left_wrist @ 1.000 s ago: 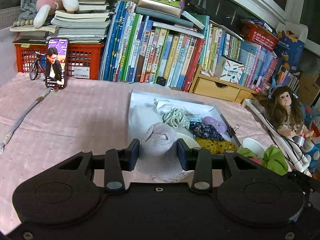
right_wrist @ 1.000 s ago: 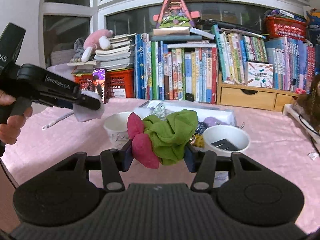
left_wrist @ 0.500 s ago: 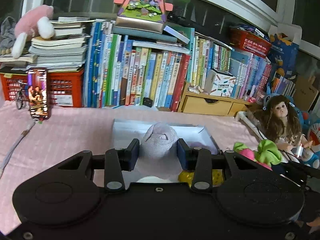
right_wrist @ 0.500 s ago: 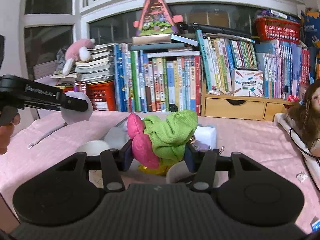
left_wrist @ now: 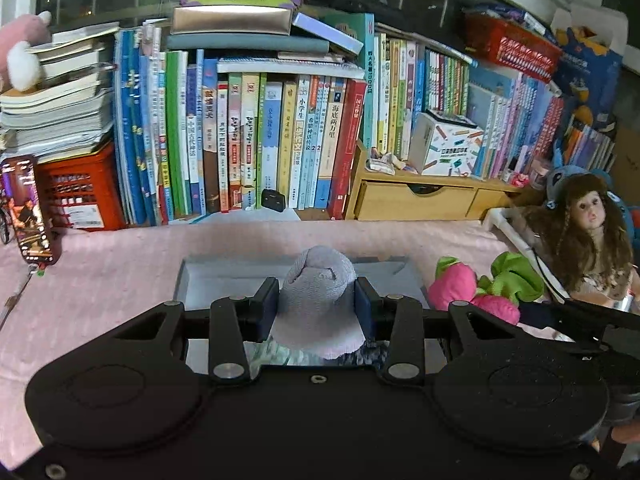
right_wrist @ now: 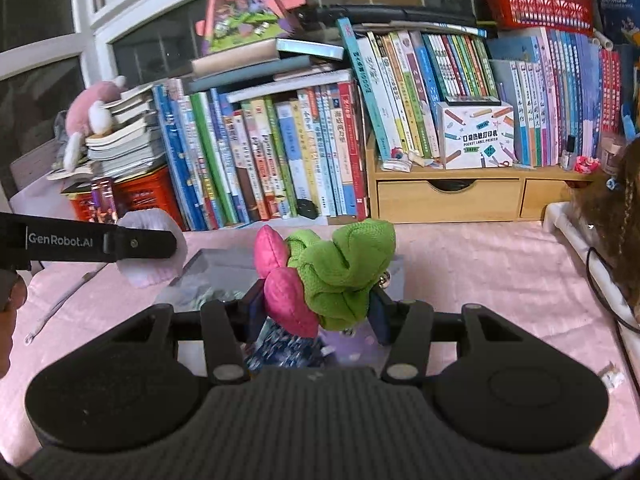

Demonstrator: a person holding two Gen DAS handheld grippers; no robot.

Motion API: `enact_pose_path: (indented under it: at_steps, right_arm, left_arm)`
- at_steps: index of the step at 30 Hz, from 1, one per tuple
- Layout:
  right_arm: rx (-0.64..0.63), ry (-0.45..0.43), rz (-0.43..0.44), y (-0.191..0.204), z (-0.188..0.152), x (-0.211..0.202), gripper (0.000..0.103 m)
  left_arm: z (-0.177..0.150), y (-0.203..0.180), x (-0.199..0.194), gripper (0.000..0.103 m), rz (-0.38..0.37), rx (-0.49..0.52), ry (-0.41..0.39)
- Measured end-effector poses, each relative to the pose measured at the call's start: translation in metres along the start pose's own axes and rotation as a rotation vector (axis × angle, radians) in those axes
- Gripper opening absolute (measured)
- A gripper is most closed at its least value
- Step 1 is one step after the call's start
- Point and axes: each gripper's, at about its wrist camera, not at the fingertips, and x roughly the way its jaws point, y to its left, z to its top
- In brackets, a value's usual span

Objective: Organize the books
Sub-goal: 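Open the left tool to drop the ball while the right tool releases the scrunchies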

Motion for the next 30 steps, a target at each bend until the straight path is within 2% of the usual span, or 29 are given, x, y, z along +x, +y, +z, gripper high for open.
enact_pose_path:
  at_steps: [7,14,23,30]
  right_arm:
    - [0.069,0.087,0.01,-0.017,0.014,0.048,0.055]
    - [0.038,0.156,-0.029,-0.019,0.015,0.089,0.055]
    - [0.08,0.244,-0.043,-0.03,0.013,0.126,0.055]
    - [0.038,0.327,-0.074,-0.027,0.014,0.141,0.056]
  left_arm:
    - [0.017,-0.006,0.058,0.038,0.018,-0.014,0.095]
    - [0.016,-0.003,0.104,0.038,0.046,-0.036,0.17]
    - [0.004,-0.003,0.141,0.039,0.097,-0.007,0.235]
    - [0.002,0.001,0.153,0.039,0.095,-0.028,0.271]
